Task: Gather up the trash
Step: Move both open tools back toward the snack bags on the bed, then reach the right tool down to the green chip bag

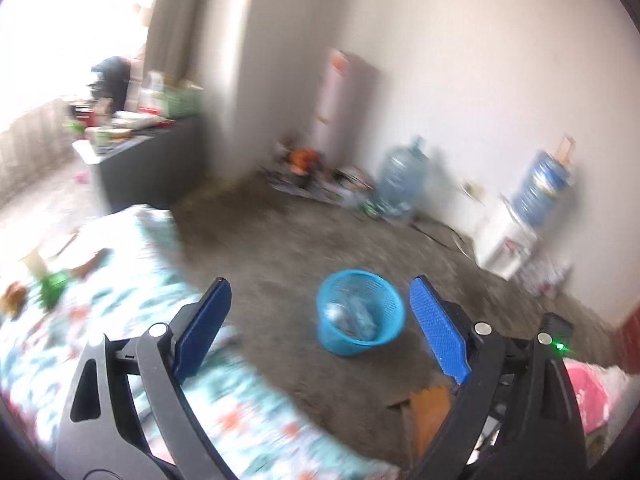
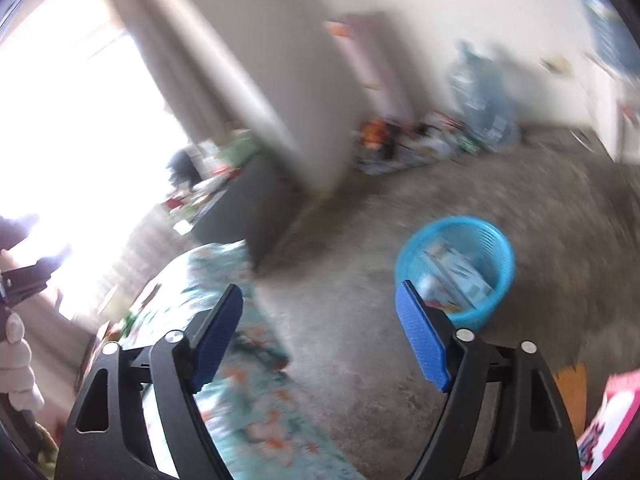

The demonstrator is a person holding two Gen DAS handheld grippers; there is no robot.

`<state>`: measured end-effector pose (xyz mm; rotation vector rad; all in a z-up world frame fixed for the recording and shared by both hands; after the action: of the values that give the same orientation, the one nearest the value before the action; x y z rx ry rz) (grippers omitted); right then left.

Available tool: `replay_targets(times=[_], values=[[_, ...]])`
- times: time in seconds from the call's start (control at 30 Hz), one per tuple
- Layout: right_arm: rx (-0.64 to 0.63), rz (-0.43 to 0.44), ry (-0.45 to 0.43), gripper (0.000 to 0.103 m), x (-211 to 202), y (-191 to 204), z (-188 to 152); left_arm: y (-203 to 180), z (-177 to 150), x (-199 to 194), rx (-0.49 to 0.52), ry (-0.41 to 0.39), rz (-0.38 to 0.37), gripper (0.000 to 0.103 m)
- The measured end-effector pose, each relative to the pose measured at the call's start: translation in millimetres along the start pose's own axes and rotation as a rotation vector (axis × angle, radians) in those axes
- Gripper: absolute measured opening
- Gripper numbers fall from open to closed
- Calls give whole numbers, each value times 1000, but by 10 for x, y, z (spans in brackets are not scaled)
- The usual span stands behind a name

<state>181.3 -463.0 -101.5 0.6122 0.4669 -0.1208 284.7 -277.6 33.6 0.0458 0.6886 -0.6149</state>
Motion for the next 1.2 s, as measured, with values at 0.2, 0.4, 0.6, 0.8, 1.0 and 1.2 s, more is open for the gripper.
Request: replay_targets(times=[0.2,0.4,0.6,0.8,1.0,1.2], values=[[-133,167,67,83,-83,805,-187,671,-311,-898,-64,-61,174,87],[-235,240,142,83,-72,1463,-492,1227,-677,-1463,-112,-64,319,87],[-303,286,208,83,-35,1928,-842,1656,-955,-1787,-162,-73,422,87],[-346,322,256,83,-33,2273,-1085,1966,-1186,-2005,-235,-75,463,87],[-387,344,287,83,-30,2531,-1250,2116,-1377,-2164,-266,-81,476,87],[-435,356,319,83,-41,2756,-1435,2319,-1541,-2258,-307,-88,478,87]])
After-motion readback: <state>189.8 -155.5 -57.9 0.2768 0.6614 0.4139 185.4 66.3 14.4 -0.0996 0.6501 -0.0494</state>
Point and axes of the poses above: each gripper's, at about its wrist camera, not at the fingertips, and x roughly the way its jaws point, y to its left, z to its top, the point moved 7 cm from there along x, roughly the way its jaws point, and after that the axes turned 4 degrees about z, right-handed, at the moved point
